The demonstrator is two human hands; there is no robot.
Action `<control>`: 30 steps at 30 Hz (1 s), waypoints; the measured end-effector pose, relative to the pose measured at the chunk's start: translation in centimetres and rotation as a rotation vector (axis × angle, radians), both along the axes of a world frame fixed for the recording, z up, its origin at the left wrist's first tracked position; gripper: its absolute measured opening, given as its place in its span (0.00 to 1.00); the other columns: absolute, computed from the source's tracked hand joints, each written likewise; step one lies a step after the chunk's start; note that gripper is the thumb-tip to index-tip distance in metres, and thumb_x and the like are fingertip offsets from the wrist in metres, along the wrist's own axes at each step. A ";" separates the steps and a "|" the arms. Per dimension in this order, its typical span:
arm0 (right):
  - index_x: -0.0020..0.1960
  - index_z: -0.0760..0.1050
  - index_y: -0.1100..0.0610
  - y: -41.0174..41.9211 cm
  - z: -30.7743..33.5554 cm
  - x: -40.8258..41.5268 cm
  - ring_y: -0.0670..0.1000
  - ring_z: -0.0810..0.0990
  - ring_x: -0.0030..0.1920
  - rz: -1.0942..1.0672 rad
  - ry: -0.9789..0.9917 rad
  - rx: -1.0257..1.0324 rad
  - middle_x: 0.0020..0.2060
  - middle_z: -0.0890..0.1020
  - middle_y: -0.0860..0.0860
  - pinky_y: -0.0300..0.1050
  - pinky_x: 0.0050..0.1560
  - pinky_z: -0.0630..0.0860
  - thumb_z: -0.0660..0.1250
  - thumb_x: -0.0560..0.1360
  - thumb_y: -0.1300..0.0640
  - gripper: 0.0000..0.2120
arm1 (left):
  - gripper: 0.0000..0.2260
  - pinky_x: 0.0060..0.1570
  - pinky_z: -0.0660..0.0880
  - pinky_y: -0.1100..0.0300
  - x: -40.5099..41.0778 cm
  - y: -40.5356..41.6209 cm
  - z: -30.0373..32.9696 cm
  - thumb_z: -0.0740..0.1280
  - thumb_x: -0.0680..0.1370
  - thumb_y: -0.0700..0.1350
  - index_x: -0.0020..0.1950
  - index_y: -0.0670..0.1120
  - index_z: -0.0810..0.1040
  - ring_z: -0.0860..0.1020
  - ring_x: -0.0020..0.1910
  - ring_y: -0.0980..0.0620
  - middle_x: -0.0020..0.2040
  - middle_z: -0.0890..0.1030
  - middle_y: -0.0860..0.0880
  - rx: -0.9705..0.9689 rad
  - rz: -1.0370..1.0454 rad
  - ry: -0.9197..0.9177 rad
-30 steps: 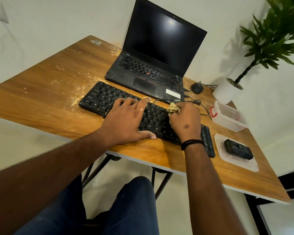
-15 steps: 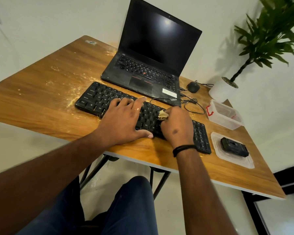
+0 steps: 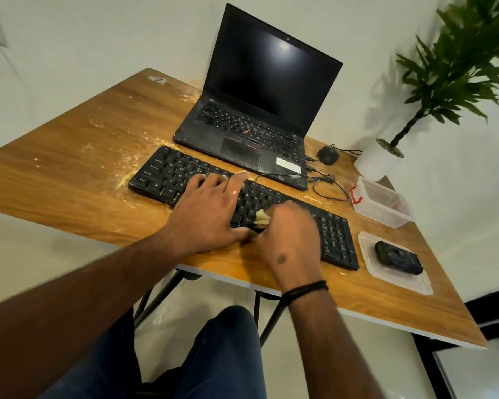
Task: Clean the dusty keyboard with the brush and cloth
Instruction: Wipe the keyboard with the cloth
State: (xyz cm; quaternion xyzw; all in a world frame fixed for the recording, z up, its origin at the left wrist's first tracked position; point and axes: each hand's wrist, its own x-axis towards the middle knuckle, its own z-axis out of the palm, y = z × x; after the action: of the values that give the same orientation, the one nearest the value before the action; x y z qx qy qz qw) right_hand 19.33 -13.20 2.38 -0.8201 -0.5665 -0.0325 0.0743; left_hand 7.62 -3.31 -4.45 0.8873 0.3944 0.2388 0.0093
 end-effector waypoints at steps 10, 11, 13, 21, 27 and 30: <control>0.51 0.81 0.59 3.5 1.4 3.0 0.53 0.78 0.44 -0.133 0.117 0.205 0.45 0.81 0.52 0.46 0.47 0.78 0.68 0.76 0.62 0.05 | 0.52 0.70 0.63 0.45 -0.1 -0.2 0.0 0.57 0.66 0.82 0.79 0.48 0.56 0.72 0.66 0.46 0.65 0.78 0.48 0.015 -0.002 0.003; 0.50 0.80 0.60 3.9 1.1 2.5 0.54 0.79 0.45 -0.114 0.081 0.152 0.45 0.82 0.53 0.47 0.47 0.78 0.68 0.75 0.61 0.04 | 0.53 0.70 0.63 0.45 -0.1 -0.2 0.0 0.57 0.66 0.82 0.79 0.48 0.56 0.72 0.66 0.46 0.65 0.78 0.48 0.012 0.001 0.002; 0.46 0.78 0.59 4.2 0.7 1.2 0.56 0.80 0.46 -0.025 -0.016 0.087 0.41 0.80 0.54 0.48 0.45 0.77 0.68 0.75 0.61 0.02 | 0.52 0.69 0.63 0.45 -0.1 -0.2 0.1 0.58 0.65 0.81 0.79 0.48 0.56 0.72 0.66 0.46 0.65 0.79 0.48 0.007 0.006 -0.011; 0.57 0.81 0.57 6.4 0.8 4.1 0.60 0.80 0.57 -0.060 -0.080 0.100 0.51 0.84 0.58 0.53 0.54 0.80 0.68 0.77 0.61 0.10 | 0.53 0.70 0.62 0.45 0.1 0.2 -0.1 0.57 0.65 0.82 0.79 0.49 0.55 0.71 0.68 0.46 0.66 0.78 0.50 0.000 -0.005 0.001; 0.56 0.79 0.58 7.8 0.6 1.1 0.58 0.75 0.59 0.101 -0.124 0.055 0.49 0.81 0.55 0.53 0.56 0.78 0.67 0.79 0.57 0.08 | 0.51 0.71 0.61 0.44 0.2 0.1 0.1 0.61 0.65 0.80 0.78 0.49 0.57 0.70 0.69 0.47 0.67 0.78 0.49 -0.025 -0.018 -0.044; 0.53 0.79 0.57 8.3 0.7 0.6 0.58 0.74 0.59 0.169 -0.132 0.042 0.45 0.80 0.53 0.52 0.53 0.76 0.64 0.80 0.56 0.07 | 0.52 0.72 0.62 0.45 0.1 0.0 0.1 0.62 0.65 0.80 0.78 0.48 0.58 0.71 0.68 0.47 0.67 0.78 0.49 -0.018 -0.018 -0.062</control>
State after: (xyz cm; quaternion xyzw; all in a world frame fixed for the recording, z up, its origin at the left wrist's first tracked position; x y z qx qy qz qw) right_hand 19.97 -4.92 3.09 -0.7638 -0.6364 -0.0916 0.0565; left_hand 7.77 -3.29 -4.35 0.8828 0.3881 0.2626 0.0318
